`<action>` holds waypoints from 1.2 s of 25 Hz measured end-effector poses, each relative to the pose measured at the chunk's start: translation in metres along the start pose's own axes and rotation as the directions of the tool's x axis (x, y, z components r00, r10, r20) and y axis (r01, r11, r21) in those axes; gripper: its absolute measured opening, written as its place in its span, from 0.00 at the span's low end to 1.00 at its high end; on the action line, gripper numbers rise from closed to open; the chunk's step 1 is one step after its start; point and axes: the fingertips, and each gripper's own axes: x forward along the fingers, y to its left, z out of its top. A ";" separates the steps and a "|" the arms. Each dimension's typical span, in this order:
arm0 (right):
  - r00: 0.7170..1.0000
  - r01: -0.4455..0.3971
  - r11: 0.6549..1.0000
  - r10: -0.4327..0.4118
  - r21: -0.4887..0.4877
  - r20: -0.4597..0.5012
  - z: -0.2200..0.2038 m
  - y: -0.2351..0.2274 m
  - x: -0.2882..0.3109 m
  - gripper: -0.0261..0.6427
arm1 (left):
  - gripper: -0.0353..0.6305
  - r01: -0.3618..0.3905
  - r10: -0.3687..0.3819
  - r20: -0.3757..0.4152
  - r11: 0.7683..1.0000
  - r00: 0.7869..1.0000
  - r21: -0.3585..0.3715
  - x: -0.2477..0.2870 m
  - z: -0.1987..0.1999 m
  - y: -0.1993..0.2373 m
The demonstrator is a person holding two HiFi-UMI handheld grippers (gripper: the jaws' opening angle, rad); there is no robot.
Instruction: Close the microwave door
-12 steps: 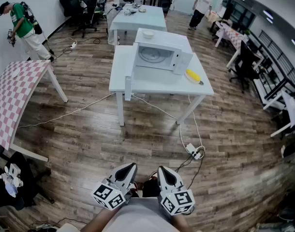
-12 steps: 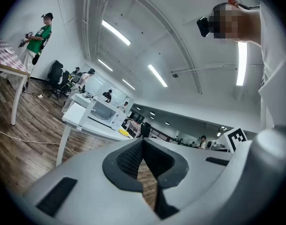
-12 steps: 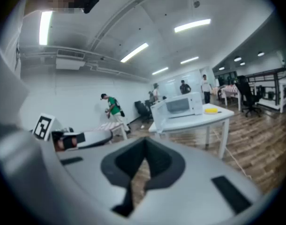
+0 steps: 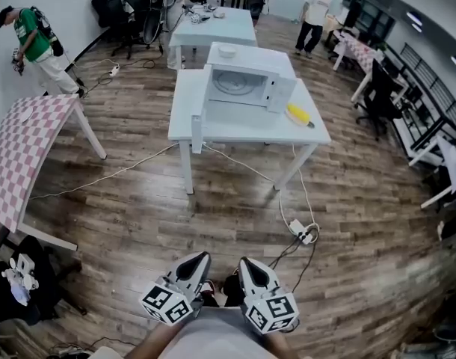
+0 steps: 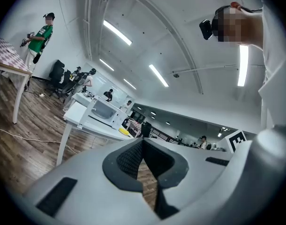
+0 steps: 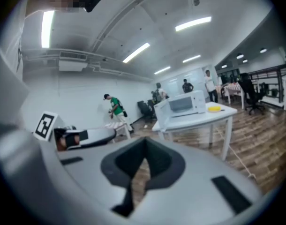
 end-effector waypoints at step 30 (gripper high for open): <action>0.979 -0.199 0.980 0.200 0.008 -0.048 0.065 -0.112 0.058 0.07 | 0.08 -0.096 0.097 0.025 0.995 0.995 -0.038 0.148 0.031 -0.003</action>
